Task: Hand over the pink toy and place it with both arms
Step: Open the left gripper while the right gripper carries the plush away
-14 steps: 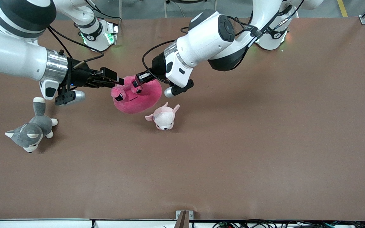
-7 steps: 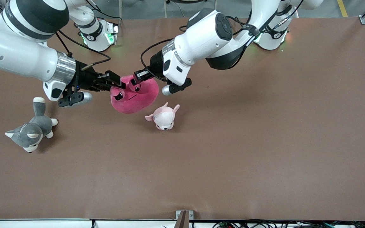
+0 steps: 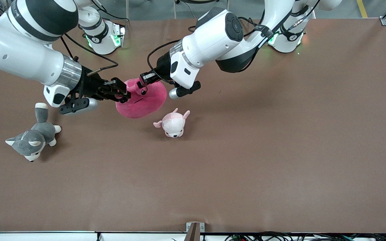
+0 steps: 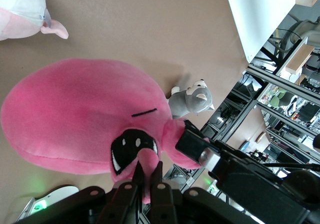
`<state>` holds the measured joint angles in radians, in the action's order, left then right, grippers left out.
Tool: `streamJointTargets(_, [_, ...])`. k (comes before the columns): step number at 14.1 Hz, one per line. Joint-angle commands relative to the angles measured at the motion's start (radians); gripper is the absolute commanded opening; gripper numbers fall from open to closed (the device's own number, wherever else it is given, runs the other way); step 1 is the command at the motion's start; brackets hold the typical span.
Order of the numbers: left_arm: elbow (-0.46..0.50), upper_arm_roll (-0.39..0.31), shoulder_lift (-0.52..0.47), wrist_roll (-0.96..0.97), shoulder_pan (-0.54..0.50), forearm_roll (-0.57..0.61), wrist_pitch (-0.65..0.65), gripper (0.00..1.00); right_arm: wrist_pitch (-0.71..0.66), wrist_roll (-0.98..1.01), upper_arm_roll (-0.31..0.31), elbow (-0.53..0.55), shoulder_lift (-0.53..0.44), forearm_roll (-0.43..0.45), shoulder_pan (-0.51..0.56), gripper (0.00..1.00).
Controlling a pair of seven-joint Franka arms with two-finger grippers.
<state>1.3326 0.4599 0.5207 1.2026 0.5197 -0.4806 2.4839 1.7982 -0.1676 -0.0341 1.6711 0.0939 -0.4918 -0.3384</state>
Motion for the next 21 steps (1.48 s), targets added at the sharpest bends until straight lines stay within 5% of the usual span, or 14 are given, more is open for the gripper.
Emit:
streamJointTargets(1, [-0.020,-0.001,0.005,0.008,0.009,-0.010,0.004,0.01,0.007,0.000,-0.009,-0.008,0.004,0.015,-0.013,0.56])
streamJointTargets(2, [-0.020,-0.001,0.005,0.008,0.009,-0.010,0.004,0.01,0.006,0.000,-0.009,-0.005,0.004,0.015,-0.014,0.54])
streamJointTargets(5, [-0.020,-0.001,0.007,0.008,0.009,-0.013,0.004,0.02,-0.005,0.002,-0.009,0.001,0.006,0.015,-0.019,0.10])
streamJointTargets(6, [-0.020,-0.001,0.007,0.008,0.009,-0.013,0.004,0.02,-0.005,0.000,-0.009,0.001,0.012,0.015,-0.024,0.02])
streamJointTargets(10, [-0.020,-0.001,0.007,0.008,0.009,-0.016,0.004,0.04,-0.005,0.000,-0.009,-0.004,0.013,0.015,-0.022,0.01])
streamJointTargets(12, [-0.020,-0.001,0.005,0.008,0.009,-0.015,0.004,0.27,-0.005,0.002,-0.010,-0.005,0.013,0.015,-0.021,0.01])
streamJointTargets(15, [-0.018,-0.001,0.001,0.008,0.009,-0.009,0.004,0.99,-0.034,0.048,-0.016,-0.005,0.015,0.015,-0.001,0.01])
streamJointTargets(21, [0.002,-0.014,-0.031,0.006,-0.021,0.020,-0.045,1.00,-0.054,0.085,-0.017,-0.011,0.088,0.012,0.182,0.01])
